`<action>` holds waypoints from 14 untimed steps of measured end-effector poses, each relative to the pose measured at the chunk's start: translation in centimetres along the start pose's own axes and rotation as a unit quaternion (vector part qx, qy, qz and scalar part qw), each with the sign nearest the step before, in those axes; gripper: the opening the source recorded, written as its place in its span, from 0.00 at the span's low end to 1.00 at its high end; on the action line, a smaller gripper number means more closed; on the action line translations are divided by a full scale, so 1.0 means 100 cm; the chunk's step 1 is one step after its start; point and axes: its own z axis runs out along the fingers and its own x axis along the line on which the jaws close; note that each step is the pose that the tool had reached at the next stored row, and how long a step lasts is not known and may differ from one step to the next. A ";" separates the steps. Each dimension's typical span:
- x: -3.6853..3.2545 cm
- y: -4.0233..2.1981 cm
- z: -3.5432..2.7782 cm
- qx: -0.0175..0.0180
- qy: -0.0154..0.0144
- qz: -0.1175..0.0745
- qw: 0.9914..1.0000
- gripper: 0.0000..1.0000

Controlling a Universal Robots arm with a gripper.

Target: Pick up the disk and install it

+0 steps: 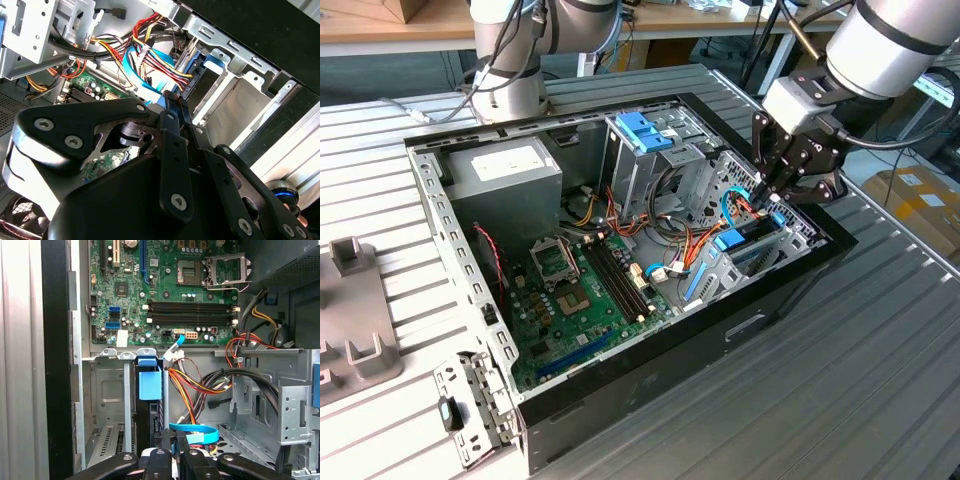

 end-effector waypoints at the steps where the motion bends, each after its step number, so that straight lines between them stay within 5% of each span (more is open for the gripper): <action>1: 0.0001 0.0000 0.0002 0.000 0.000 0.000 1.000 0.16; 14: 0.0006 0.0001 0.0032 0.000 0.000 0.000 1.000 0.16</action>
